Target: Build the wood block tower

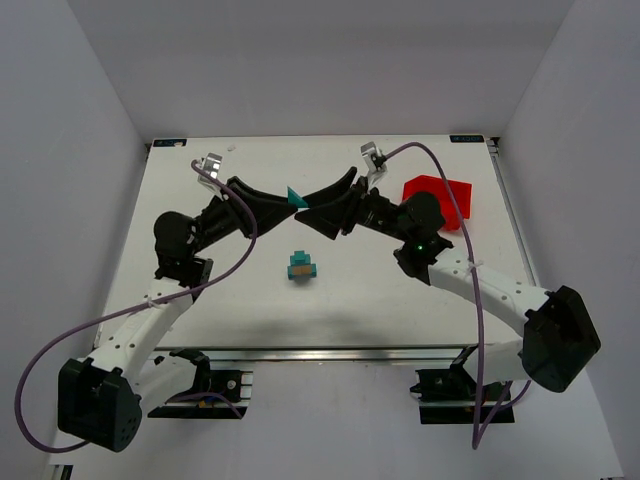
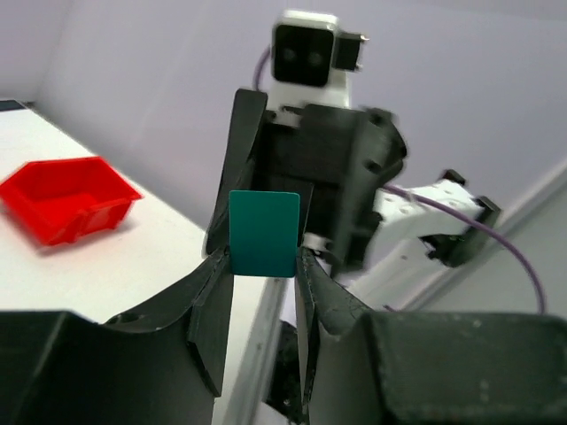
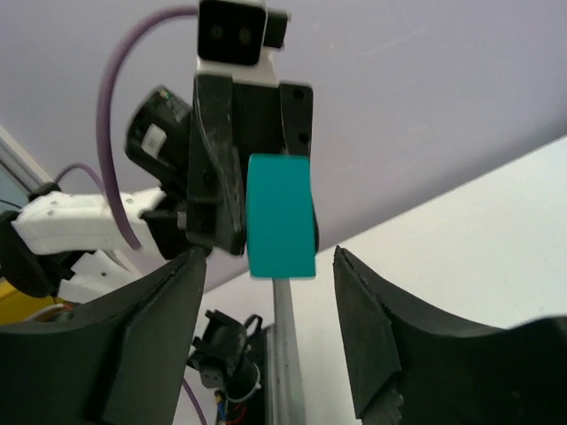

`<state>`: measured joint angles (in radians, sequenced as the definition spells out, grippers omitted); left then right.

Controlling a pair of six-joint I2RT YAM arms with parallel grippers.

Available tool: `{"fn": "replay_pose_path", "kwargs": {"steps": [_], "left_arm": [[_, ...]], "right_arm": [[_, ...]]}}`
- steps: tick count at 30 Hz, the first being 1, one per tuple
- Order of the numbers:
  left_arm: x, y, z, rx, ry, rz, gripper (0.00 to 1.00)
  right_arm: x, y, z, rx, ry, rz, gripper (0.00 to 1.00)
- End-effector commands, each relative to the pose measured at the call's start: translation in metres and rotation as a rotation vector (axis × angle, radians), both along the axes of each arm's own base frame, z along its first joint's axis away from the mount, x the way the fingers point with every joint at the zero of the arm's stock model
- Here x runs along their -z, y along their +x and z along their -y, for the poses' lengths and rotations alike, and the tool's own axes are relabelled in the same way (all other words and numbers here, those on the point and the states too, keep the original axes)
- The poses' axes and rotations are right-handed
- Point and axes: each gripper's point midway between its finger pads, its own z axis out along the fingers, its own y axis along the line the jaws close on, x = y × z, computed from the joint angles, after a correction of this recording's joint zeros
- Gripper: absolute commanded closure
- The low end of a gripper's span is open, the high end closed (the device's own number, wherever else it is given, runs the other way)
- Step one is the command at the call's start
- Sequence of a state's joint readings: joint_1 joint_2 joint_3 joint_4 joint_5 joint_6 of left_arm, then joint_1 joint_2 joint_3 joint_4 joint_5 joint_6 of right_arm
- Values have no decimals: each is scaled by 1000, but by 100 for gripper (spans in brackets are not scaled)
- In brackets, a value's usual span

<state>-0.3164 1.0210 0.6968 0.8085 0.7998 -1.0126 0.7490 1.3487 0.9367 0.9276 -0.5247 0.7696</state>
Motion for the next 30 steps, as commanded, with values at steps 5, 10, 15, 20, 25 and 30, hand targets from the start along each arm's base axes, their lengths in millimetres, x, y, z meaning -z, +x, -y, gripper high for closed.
{"fn": "replay_pose_path", "kwargs": {"steps": [5, 10, 15, 20, 25, 30], "left_arm": [[2, 40, -10, -221, 176, -42, 100], [29, 83, -32, -420, 455, -141, 100], [99, 132, -95, -729, 830, -501, 100], [158, 127, -133, -846, 1058, -700, 100], [201, 110, -160, -890, 1259, -851, 100], [253, 106, -156, -774, 1392, -965, 100]], "right_arm": [[-24, 9, 29, 221, -56, 130, 14], [-23, 36, 64, 477, -166, 151, 11], [-13, 79, 105, 763, -404, 93, 11], [14, 97, 136, 904, -627, 46, 11], [23, 109, 143, 929, -723, 51, 11], [40, 120, 138, 892, -802, 28, 11]]}}
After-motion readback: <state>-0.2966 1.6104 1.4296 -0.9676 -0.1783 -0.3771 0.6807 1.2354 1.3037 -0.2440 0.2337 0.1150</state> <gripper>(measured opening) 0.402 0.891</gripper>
